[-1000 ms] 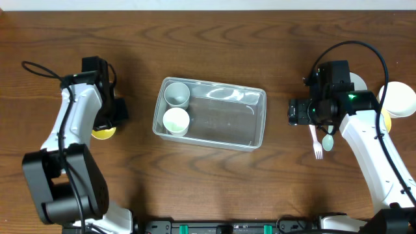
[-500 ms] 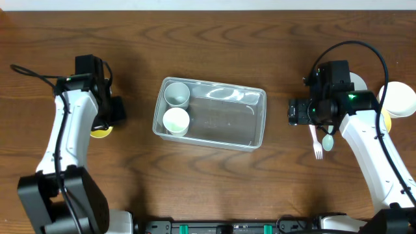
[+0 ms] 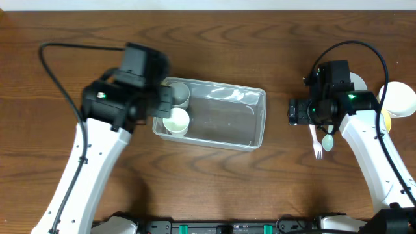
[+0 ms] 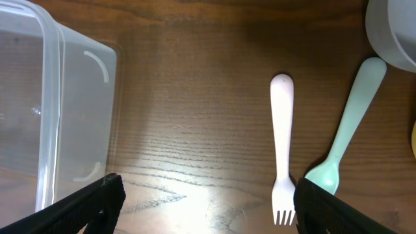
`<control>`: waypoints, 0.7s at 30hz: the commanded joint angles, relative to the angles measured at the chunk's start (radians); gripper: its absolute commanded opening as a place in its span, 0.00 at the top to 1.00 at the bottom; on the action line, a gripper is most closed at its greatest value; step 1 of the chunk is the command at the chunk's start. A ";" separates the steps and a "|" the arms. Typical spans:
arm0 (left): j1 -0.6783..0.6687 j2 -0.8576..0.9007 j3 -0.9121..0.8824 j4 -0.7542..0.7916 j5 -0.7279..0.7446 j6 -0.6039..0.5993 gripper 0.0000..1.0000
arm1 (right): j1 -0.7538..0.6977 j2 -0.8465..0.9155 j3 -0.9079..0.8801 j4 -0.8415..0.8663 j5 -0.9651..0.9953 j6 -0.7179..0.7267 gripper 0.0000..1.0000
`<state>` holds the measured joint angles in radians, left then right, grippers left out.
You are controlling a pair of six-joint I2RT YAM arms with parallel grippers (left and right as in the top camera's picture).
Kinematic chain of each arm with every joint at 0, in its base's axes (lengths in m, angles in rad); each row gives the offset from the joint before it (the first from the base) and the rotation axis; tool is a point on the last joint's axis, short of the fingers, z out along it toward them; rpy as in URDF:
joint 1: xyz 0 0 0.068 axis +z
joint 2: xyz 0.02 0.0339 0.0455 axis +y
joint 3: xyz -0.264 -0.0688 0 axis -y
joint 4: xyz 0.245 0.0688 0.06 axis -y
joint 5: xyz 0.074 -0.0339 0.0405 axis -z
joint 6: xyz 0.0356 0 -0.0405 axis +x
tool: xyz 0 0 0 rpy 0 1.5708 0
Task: Pack container
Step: 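Grasp the yellow cup with the left gripper, then place the yellow cup into the container beside the grey cup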
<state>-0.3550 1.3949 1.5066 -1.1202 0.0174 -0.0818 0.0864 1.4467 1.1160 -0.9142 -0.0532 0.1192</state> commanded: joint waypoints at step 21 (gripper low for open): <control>-0.230 0.546 0.195 0.018 0.002 0.131 0.94 | 0.006 0.003 0.013 0.002 -0.003 0.000 0.15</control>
<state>-0.5903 1.9087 1.6726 -1.1084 0.0231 0.0021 0.0864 1.4467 1.1160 -0.9146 -0.0532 0.1188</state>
